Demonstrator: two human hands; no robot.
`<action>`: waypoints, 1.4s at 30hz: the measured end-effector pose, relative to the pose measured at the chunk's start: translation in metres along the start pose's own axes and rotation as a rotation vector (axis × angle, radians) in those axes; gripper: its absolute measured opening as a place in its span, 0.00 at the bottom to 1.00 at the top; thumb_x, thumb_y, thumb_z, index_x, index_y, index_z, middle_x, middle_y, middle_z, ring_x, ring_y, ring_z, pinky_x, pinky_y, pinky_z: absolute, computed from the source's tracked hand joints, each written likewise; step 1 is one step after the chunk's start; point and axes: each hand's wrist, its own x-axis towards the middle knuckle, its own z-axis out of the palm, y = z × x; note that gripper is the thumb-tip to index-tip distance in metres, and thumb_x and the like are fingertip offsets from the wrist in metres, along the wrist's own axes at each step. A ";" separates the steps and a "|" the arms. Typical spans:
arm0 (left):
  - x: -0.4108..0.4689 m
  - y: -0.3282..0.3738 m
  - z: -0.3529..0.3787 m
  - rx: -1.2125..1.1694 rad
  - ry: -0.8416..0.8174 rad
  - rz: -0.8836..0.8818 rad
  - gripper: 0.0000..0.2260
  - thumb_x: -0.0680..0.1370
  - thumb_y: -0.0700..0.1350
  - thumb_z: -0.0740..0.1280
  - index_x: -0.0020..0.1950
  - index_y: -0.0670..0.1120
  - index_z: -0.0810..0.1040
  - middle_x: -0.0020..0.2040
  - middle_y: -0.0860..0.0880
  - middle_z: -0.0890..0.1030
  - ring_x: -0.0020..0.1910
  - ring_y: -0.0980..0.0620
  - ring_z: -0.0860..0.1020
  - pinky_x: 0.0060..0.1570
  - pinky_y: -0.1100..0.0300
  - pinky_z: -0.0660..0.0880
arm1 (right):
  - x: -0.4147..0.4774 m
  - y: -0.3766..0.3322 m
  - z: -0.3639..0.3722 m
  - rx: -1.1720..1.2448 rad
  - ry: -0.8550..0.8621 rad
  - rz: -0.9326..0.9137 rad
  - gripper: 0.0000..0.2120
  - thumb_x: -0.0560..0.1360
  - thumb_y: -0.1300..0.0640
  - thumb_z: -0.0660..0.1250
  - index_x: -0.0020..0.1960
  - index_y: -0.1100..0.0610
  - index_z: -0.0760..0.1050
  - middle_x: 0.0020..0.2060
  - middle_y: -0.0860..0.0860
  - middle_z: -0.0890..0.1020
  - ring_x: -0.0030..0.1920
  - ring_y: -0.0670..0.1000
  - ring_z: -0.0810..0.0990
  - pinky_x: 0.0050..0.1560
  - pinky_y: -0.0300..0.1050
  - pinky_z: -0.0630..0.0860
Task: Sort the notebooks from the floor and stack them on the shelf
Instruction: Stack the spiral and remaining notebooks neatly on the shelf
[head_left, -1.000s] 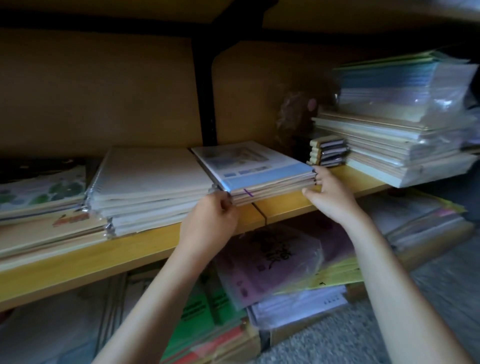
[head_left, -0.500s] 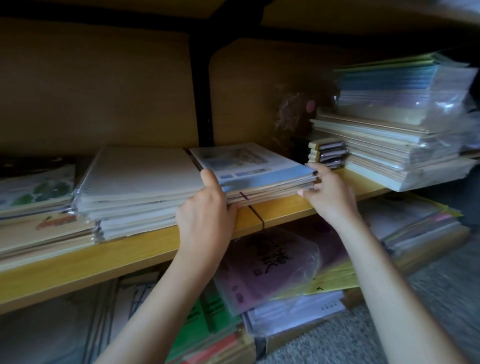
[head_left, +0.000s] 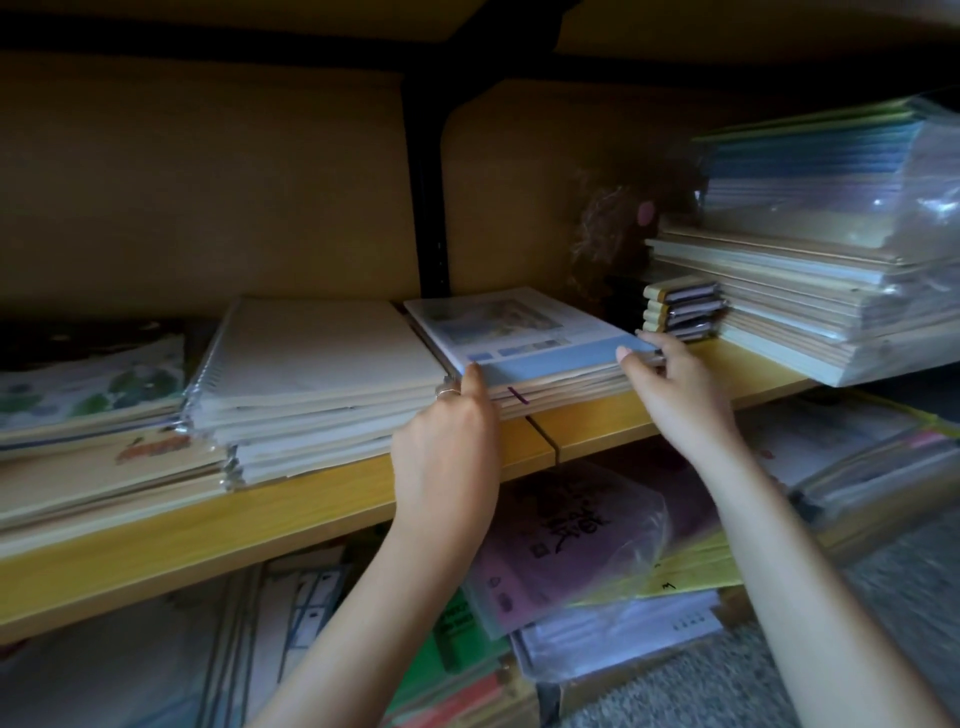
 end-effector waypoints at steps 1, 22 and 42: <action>0.001 0.000 0.001 -0.030 -0.021 -0.011 0.22 0.71 0.40 0.72 0.65 0.43 0.75 0.35 0.47 0.82 0.29 0.46 0.80 0.25 0.62 0.61 | 0.001 0.000 -0.001 0.014 0.002 0.010 0.23 0.77 0.43 0.60 0.69 0.51 0.67 0.64 0.52 0.75 0.63 0.55 0.73 0.55 0.46 0.69; 0.013 0.004 0.005 -0.052 -0.034 0.013 0.14 0.77 0.42 0.65 0.62 0.44 0.70 0.43 0.49 0.81 0.40 0.46 0.81 0.32 0.59 0.67 | 0.014 0.013 -0.011 -0.258 -0.164 -0.113 0.35 0.76 0.48 0.65 0.77 0.54 0.53 0.72 0.56 0.66 0.69 0.57 0.68 0.64 0.50 0.68; 0.006 0.001 -0.006 -0.346 -0.029 -0.015 0.17 0.76 0.44 0.67 0.62 0.44 0.67 0.55 0.42 0.76 0.46 0.39 0.79 0.40 0.49 0.74 | 0.013 0.023 -0.018 0.076 -0.148 -0.110 0.26 0.76 0.60 0.67 0.72 0.51 0.65 0.68 0.51 0.72 0.66 0.49 0.72 0.62 0.40 0.64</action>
